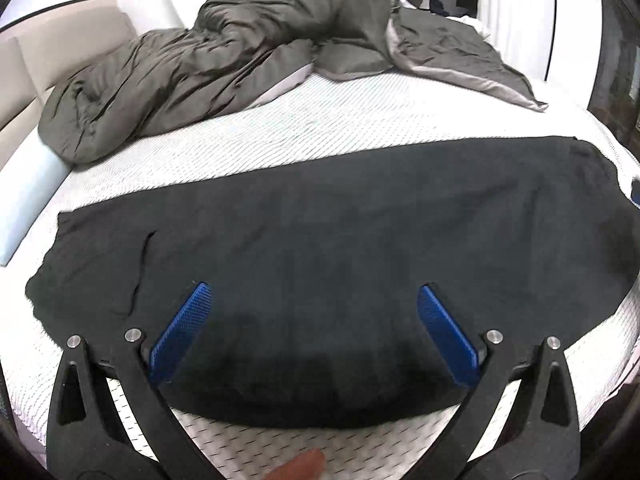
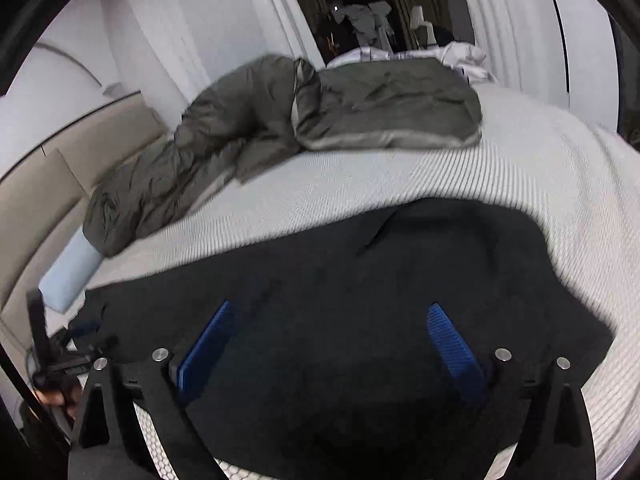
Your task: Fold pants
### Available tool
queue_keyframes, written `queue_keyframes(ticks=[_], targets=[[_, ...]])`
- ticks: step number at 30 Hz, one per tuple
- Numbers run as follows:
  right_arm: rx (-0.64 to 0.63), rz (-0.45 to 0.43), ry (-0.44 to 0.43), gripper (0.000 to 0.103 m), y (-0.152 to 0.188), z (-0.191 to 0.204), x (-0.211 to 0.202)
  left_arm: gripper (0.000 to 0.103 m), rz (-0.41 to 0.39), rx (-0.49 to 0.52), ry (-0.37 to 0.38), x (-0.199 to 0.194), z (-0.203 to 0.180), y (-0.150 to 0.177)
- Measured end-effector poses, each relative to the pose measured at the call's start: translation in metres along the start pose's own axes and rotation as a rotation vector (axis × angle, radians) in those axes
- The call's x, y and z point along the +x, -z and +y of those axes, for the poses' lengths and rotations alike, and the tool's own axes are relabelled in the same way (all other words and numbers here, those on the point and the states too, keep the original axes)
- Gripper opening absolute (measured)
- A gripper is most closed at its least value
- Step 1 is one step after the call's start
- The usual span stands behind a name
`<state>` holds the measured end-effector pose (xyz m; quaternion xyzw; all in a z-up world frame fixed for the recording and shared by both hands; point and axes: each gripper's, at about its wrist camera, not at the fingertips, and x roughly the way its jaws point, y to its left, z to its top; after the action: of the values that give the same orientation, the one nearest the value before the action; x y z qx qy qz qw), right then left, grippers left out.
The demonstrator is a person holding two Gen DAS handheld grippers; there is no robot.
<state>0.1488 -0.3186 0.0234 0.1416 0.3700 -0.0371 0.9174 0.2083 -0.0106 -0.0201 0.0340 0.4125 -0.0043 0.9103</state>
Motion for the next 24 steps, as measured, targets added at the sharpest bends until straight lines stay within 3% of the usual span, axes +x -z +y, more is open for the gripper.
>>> queue_keyframes(ticks=[3, 7, 9, 13, 18, 22, 24], targets=[[-0.068, 0.083, 0.029, 0.100, 0.025, 0.027, 0.023, 0.102, 0.040, -0.005, -0.032, 0.006, 0.019, 0.011], [-0.195, 0.166, 0.141, 0.101, 0.051, 0.064, 0.049, 0.103, 0.114, 0.012, -0.099, 0.024, 0.032, 0.024], [-0.243, 0.190, 0.186, 0.102, 0.060, 0.070, 0.060, 0.103, 0.130, -0.005, -0.109, 0.029, 0.042, 0.026], [-0.240, 0.199, 0.183, 0.102, 0.064, 0.067, 0.064, 0.103, 0.137, -0.011, -0.172, 0.032, 0.059, 0.028], [-0.248, 0.211, 0.186, 0.102, 0.066, 0.057, 0.053, 0.103, 0.146, -0.111, -0.231, 0.026, 0.102, 0.039], [-0.246, 0.214, 0.196, 0.102, 0.065, 0.058, 0.050, 0.103, 0.112, -0.203, -0.201, 0.015, 0.130, 0.039], [-0.249, 0.214, 0.203, 0.102, 0.065, 0.059, 0.049, 0.103, 0.090, -0.298, -0.184, 0.007, 0.148, 0.038]])
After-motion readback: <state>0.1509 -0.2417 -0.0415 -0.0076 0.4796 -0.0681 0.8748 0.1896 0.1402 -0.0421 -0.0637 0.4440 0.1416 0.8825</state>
